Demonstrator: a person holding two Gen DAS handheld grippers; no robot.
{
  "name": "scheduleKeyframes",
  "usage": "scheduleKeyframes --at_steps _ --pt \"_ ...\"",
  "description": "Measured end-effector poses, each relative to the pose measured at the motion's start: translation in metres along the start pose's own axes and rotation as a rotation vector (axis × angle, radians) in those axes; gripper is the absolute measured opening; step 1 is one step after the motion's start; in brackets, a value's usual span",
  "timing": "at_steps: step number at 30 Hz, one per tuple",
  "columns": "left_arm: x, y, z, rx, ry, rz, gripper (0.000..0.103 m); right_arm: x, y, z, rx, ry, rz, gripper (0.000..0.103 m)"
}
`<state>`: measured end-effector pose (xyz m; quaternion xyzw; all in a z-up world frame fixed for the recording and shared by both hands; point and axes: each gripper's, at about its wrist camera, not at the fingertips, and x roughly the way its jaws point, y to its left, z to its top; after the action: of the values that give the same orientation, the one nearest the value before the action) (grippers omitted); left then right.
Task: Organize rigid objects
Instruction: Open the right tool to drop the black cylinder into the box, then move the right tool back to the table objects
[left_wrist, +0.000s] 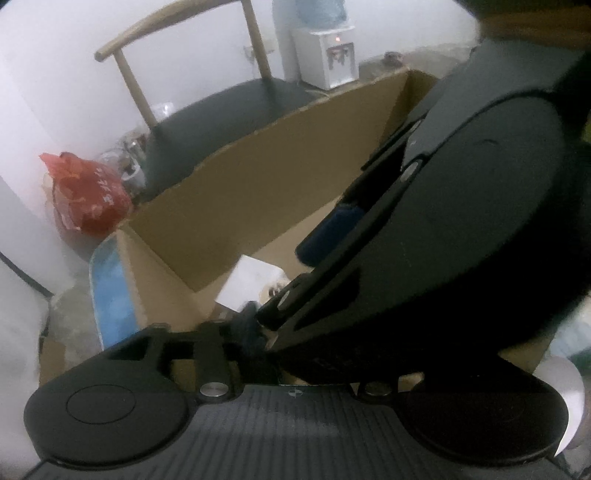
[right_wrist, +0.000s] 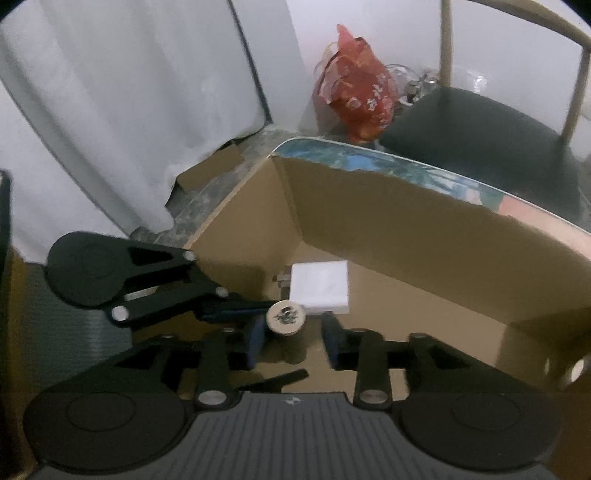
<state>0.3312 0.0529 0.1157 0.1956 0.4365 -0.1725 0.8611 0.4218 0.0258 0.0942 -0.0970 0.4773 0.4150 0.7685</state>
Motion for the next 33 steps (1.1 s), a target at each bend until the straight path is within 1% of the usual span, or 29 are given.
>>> scheduleKeyframes --at_steps 1,2,4,8,11,15,19,22,24,27,28,30,33 --pt "-0.004 0.000 -0.001 -0.004 -0.011 0.015 0.068 -0.001 -0.001 -0.001 0.007 -0.007 0.018 0.047" --pt "-0.007 0.001 -0.002 -0.006 -0.022 0.015 0.068 -0.002 -0.002 -0.001 0.016 -0.010 0.038 0.048" --pt "-0.012 0.004 -0.002 -0.026 -0.019 0.006 0.068 -0.003 -0.002 -0.002 0.038 -0.007 0.069 0.048" --pt "-0.020 0.005 -0.006 -0.030 -0.034 0.034 0.068 -0.006 0.007 -0.001 0.020 -0.018 0.048 0.049" --pt "-0.022 0.009 -0.007 -0.052 -0.045 0.023 0.067 -0.010 0.011 -0.002 0.018 -0.022 0.051 0.049" --pt "-0.029 0.009 -0.007 -0.071 -0.060 0.036 0.067 -0.016 0.012 -0.005 0.027 -0.032 0.050 0.049" --pt "-0.043 0.008 -0.012 -0.102 -0.078 0.044 0.067 -0.031 0.012 -0.009 0.036 -0.054 0.053 0.049" --pt "-0.059 -0.001 -0.015 -0.097 -0.094 0.060 0.067 -0.050 0.015 -0.013 0.035 -0.078 0.048 0.049" --pt "-0.074 -0.008 -0.018 -0.103 -0.138 0.075 0.067 -0.066 0.016 -0.019 0.034 -0.099 0.052 0.049" --pt "-0.106 -0.024 -0.029 -0.150 -0.247 0.050 0.066 -0.095 0.015 -0.032 0.043 -0.139 0.072 0.049" --pt "-0.118 -0.032 -0.035 -0.146 -0.286 0.033 0.066 -0.103 0.015 -0.037 0.047 -0.149 0.079 0.049" --pt "-0.136 -0.049 -0.047 -0.145 -0.357 0.032 0.066 -0.122 0.014 -0.049 0.049 -0.169 0.088 0.049" --pt "-0.157 -0.077 -0.069 -0.183 -0.422 -0.013 0.066 -0.153 0.014 -0.072 0.042 -0.208 0.107 0.049"
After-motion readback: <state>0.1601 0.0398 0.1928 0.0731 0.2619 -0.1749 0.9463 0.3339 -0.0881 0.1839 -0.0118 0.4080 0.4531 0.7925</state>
